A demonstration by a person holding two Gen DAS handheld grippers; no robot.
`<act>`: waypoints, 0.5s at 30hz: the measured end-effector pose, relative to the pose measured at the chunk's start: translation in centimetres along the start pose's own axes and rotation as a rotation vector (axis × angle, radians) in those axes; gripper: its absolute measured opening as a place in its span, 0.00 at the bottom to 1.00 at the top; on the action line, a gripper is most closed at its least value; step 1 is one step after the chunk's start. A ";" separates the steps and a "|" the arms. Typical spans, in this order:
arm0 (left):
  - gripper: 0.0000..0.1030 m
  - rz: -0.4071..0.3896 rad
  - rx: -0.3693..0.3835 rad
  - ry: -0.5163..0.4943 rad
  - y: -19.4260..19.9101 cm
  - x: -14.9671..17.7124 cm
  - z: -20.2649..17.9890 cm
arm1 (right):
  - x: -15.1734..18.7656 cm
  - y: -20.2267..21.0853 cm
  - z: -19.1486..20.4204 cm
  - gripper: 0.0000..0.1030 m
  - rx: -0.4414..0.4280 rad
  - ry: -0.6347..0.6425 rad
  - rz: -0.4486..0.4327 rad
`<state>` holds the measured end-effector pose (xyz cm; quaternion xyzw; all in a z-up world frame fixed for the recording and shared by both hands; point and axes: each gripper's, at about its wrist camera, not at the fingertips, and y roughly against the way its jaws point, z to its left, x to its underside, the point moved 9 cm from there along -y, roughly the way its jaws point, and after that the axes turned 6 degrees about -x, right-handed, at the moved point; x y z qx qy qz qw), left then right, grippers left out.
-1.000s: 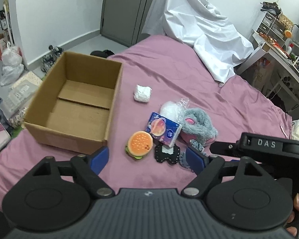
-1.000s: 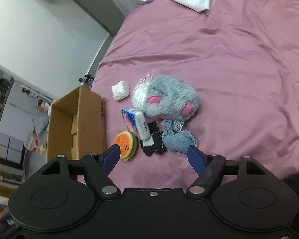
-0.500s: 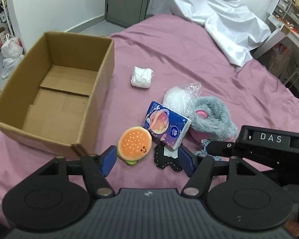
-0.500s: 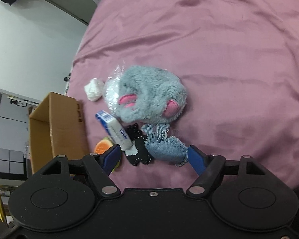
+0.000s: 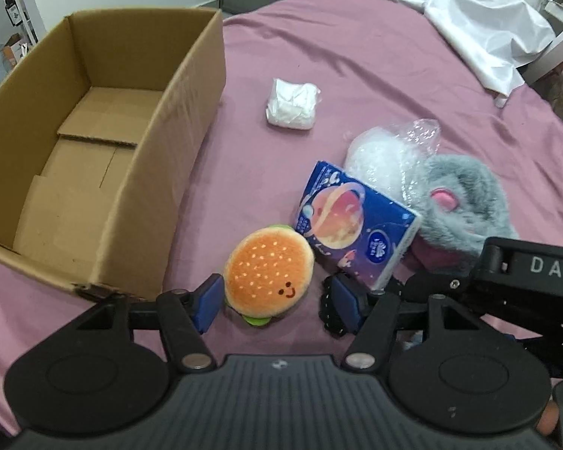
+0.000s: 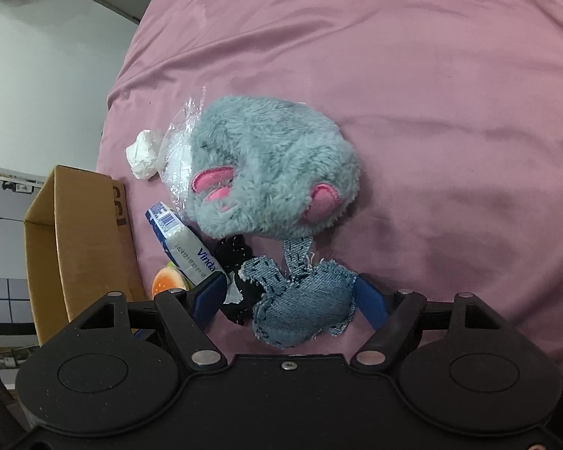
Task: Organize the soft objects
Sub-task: 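Grasp the orange burger plush with the left gripper while the right grasps the blue denim plush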
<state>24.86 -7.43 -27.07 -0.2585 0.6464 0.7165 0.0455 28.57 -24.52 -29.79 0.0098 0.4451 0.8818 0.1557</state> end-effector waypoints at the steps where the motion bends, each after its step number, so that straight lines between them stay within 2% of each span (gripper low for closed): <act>1: 0.61 0.004 0.001 0.005 -0.2 0.0 0.0 | 0.0 0.0 0.0 0.65 -0.001 0.000 -0.002; 2: 0.60 0.005 -0.002 0.009 -0.3 0.1 0.0 | 0.2 0.2 -0.1 0.59 -0.006 0.001 -0.002; 4: 0.48 0.003 -0.013 0.018 -0.4 0.0 0.1 | 0.4 0.2 -0.2 0.29 -0.026 -0.011 0.014; 7: 0.39 0.000 -0.005 0.037 -0.2 0.0 0.4 | 0.6 0.2 0.3 0.19 -0.067 -0.004 0.011; 10: 0.34 -0.013 0.007 0.052 0.3 -0.1 0.5 | 0.6 0.8 0.7 0.19 -0.087 0.010 -0.008; 15: 0.31 -0.044 0.037 0.079 2.1 0.0 0.9 | 0.6 1.9 1.5 0.18 -0.125 0.030 -0.046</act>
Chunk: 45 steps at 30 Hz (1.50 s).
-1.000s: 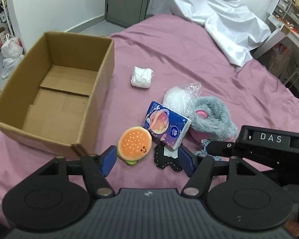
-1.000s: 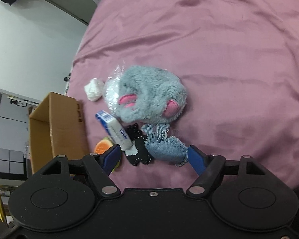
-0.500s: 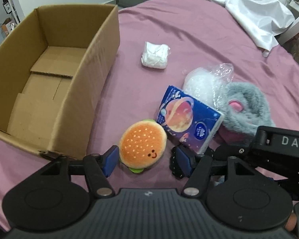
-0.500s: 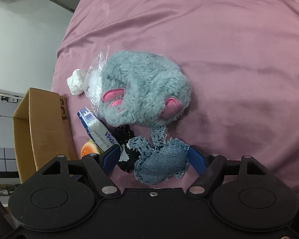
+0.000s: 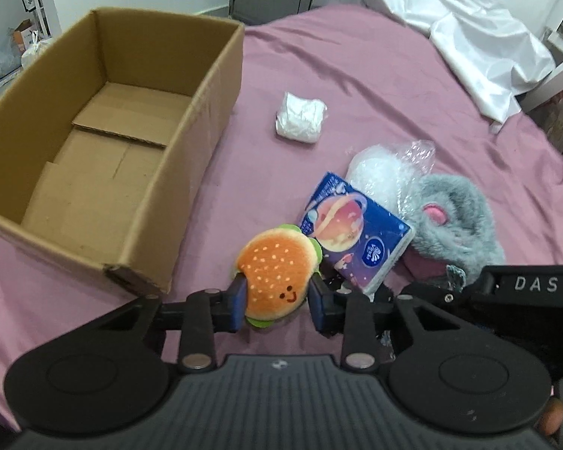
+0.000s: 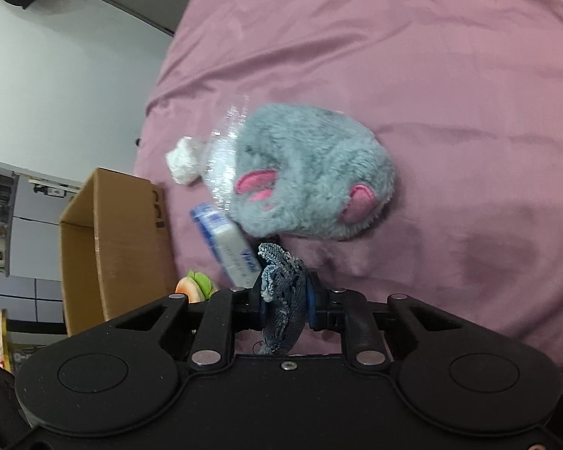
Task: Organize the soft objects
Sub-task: 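Grasp the orange burger plush with the left gripper while the right grasps the blue denim plush, then carry both plushes over the cardboard box and open both grippers to drop them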
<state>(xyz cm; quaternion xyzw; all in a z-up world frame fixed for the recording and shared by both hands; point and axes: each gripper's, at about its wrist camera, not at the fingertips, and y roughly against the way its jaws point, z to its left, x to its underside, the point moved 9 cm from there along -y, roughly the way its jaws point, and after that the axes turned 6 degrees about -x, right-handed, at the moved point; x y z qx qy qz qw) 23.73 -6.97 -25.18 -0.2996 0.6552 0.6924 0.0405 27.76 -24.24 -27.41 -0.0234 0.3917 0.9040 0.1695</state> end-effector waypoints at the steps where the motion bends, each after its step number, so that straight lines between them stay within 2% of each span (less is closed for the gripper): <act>1: 0.31 -0.008 0.004 0.005 0.4 0.0 0.1 | 0.0 0.2 0.2 0.18 -0.006 0.006 -0.007; 10: 0.31 -0.080 0.041 0.037 4.6 -0.6 0.5 | -0.6 2.8 2.5 0.18 -0.116 0.073 -0.098; 19: 0.31 -0.166 0.068 0.075 8.4 -1.9 2.1 | -0.3 4.5 5.2 0.18 -0.176 0.206 -0.162; 27: 0.31 -0.221 0.065 0.112 10.8 -3.1 4.3 | -0.1 4.8 9.0 0.18 -0.192 0.375 -0.238; 36: 0.31 -0.269 0.061 0.168 12.6 -4.3 7.7 | -0.2 4.7 12.0 0.18 -0.223 0.475 -0.291; 45: 0.31 -0.294 0.048 0.188 13.2 -5.5 10.7 | 0.5 3.0 16.2 0.18 -0.273 0.560 -0.291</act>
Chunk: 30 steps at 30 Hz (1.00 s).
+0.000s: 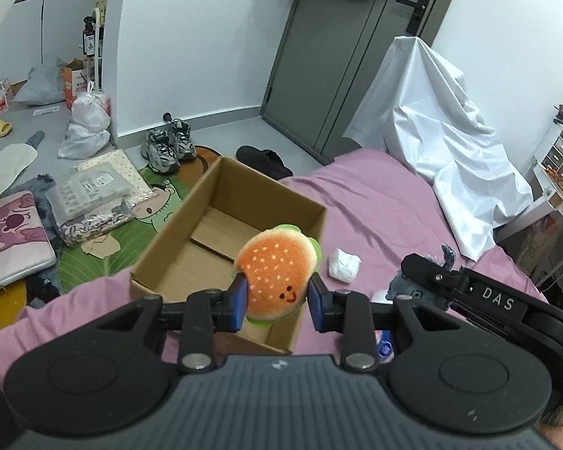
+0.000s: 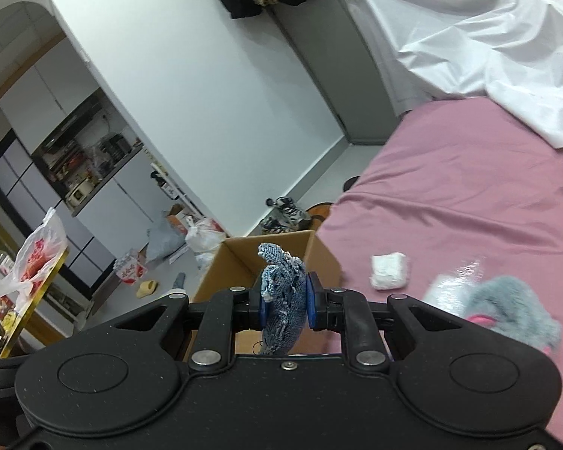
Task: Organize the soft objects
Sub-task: 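Carry both plushes over the cardboard box and open both grippers to drop them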
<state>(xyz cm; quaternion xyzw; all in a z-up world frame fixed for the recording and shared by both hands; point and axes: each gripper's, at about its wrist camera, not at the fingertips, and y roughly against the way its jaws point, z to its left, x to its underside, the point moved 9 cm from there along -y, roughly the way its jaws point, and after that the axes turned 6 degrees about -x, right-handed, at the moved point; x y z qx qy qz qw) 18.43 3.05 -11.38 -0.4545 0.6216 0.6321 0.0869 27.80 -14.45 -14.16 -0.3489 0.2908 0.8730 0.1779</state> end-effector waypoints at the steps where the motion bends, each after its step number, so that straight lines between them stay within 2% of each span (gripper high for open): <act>1: 0.31 0.000 -0.002 0.002 -0.1 -0.2 0.3 | 0.0 -0.2 0.4 0.18 -0.008 0.004 0.002; 20: 0.31 0.049 -0.044 0.049 -3.7 -2.2 5.3 | 0.6 -6.4 6.0 0.19 -0.122 0.055 0.089; 27: 0.31 0.091 -0.049 0.048 -5.8 -2.2 6.0 | 1.6 -7.5 6.2 0.19 -0.131 0.043 0.141; 30: 0.32 0.115 -0.052 0.046 -6.7 -2.1 5.9 | 2.0 -8.0 5.9 0.23 -0.123 0.040 0.159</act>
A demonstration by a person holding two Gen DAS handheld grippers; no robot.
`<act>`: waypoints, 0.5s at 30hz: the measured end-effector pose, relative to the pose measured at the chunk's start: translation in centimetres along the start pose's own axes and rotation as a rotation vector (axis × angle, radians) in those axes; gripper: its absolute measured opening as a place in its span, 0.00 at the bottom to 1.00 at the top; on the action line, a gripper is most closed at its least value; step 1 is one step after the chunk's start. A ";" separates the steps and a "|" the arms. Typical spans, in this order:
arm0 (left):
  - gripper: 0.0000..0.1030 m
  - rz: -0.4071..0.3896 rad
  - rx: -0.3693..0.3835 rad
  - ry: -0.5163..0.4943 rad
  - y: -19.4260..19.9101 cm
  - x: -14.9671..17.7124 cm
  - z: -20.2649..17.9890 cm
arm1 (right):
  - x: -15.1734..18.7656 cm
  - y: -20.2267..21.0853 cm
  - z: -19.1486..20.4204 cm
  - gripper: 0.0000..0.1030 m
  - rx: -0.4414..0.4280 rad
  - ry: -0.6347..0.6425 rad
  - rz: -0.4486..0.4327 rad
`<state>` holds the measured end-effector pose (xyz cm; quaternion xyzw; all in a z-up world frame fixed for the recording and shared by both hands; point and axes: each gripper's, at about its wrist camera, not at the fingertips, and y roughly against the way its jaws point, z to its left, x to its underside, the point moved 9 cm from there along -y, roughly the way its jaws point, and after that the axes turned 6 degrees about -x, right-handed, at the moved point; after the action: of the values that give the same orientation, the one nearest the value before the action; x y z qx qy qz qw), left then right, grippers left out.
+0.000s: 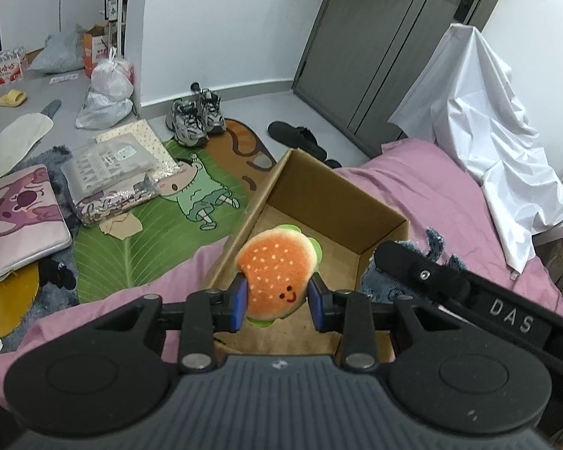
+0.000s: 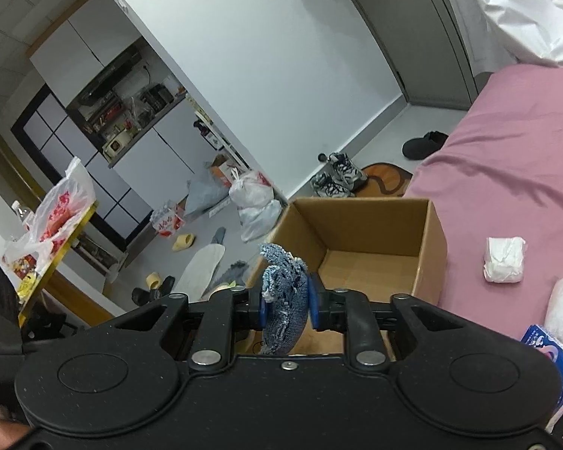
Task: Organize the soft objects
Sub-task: 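Carry both plushes over the cardboard box and open both grippers to drop them, then lift both grippers out of the box back toward the remaining items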
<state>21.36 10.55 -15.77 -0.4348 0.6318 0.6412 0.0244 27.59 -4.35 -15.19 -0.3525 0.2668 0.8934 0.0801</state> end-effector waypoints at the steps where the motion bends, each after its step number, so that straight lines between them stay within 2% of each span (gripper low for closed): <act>1: 0.33 0.007 0.001 -0.004 -0.3 0.0 -0.1 | 0.1 -0.2 -0.3 0.27 0.007 -0.009 0.008; 4: 0.35 0.020 -0.029 -0.015 -0.9 -0.1 -0.2 | 0.4 -0.6 -1.3 0.46 0.001 -0.075 0.037; 6: 0.37 0.030 -0.028 -0.009 -1.1 -0.2 -0.2 | 0.4 -0.4 -1.7 0.52 0.001 -0.094 0.037; 13: 0.50 0.022 -0.045 0.001 -0.7 -0.6 -0.1 | 0.5 0.6 -2.4 0.57 0.016 -0.142 0.035; 15: 0.52 0.016 -0.054 0.002 -0.4 -0.6 -0.1 | 0.5 1.1 -2.4 0.59 0.026 -0.150 0.037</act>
<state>22.02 10.88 -15.75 -0.4307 0.6177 0.6579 0.0067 28.24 -6.55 -16.53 -0.2786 0.2781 0.9150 0.0880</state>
